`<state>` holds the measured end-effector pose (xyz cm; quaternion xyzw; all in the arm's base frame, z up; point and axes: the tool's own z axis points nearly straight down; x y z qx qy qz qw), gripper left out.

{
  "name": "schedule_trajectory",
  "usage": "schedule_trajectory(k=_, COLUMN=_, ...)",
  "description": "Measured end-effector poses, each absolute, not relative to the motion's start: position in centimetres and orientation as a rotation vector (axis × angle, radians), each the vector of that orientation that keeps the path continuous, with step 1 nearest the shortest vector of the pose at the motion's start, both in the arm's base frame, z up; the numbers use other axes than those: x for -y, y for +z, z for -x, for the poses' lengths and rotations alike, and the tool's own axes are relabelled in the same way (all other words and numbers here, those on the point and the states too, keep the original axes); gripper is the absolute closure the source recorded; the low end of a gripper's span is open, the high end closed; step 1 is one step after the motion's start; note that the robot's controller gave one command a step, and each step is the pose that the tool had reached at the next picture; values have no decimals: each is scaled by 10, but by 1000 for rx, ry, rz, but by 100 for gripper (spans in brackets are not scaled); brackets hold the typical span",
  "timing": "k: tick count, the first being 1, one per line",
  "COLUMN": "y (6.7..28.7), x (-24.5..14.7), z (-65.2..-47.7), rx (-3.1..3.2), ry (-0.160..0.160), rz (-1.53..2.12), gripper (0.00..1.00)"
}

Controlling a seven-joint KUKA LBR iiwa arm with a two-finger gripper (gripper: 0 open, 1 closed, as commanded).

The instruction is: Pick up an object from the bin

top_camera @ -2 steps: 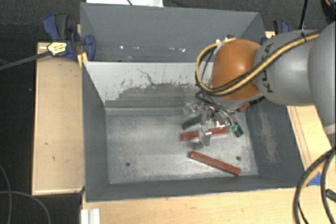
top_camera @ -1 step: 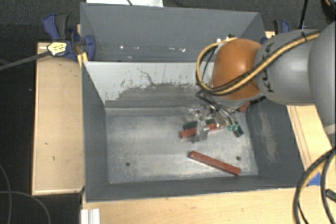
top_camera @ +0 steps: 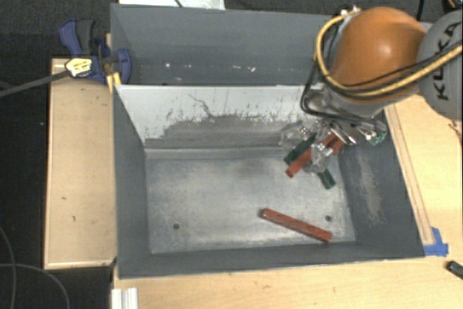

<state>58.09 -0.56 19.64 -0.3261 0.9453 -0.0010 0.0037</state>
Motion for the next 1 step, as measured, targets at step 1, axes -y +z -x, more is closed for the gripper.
schedule_trajectory(k=1, y=368, x=44, z=-571, rx=-2685, ry=-8, rz=1614, gripper=100)
